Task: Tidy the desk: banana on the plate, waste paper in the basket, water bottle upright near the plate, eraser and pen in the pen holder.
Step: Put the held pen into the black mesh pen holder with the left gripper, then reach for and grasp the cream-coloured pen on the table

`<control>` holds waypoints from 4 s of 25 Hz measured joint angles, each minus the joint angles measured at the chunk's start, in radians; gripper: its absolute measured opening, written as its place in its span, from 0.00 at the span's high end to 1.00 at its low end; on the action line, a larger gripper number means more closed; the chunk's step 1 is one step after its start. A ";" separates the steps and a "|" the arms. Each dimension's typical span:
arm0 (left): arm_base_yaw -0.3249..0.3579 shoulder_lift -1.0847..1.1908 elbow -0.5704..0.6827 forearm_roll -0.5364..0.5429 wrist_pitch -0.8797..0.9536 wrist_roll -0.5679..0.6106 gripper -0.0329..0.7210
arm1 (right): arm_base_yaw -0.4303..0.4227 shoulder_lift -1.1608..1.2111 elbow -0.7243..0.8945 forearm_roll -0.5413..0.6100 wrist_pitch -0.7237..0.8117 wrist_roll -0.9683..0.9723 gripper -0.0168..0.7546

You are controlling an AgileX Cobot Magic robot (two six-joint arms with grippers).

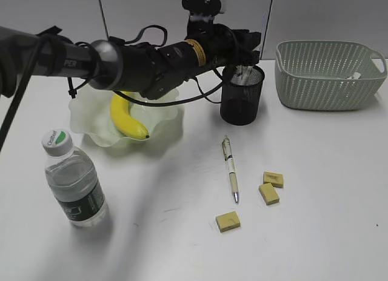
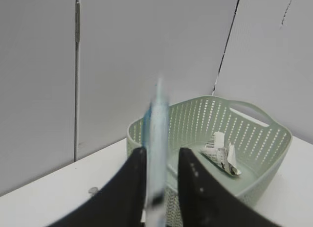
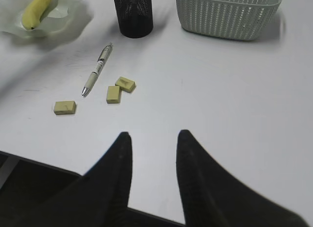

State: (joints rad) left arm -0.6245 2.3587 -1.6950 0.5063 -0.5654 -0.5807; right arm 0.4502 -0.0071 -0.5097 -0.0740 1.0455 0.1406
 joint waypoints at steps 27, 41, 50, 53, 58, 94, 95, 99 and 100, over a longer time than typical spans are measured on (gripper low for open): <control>-0.173 -1.197 0.803 -0.041 1.203 0.042 0.36 | 0.000 0.000 0.000 0.000 0.000 0.000 0.65; -0.194 -2.217 1.139 -0.336 1.654 0.257 0.31 | 0.000 0.000 0.000 -0.001 0.000 0.000 0.65; -0.194 -2.272 1.155 -0.349 1.639 0.296 0.38 | 0.000 0.063 -0.011 -0.001 -0.022 -0.002 0.65; -0.193 -2.274 1.155 -0.350 1.638 0.296 0.38 | 0.000 0.224 -0.026 0.009 -0.119 -0.028 0.65; -0.105 -2.303 1.155 -0.350 1.636 0.296 0.38 | 0.000 0.713 -0.087 0.074 -0.355 -0.077 0.65; 0.435 -2.365 1.155 -0.373 1.628 0.382 0.38 | 0.078 2.264 -1.049 0.188 -0.210 0.053 0.80; 0.435 -2.365 1.155 -0.378 1.628 0.382 0.38 | 0.078 2.264 -1.049 0.192 -0.210 0.053 0.82; 0.435 -2.365 1.155 -0.392 1.628 0.382 0.38 | 0.078 2.217 -1.038 0.196 -0.226 0.037 0.82; 0.435 -2.365 1.155 -0.394 1.628 0.382 0.38 | 0.080 2.182 -1.027 0.196 -0.262 0.029 0.82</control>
State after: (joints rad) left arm -0.1892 -0.0063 -0.5396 0.1127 1.0627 -0.1991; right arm 0.5301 2.1748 -1.5363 0.1225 0.7839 0.1694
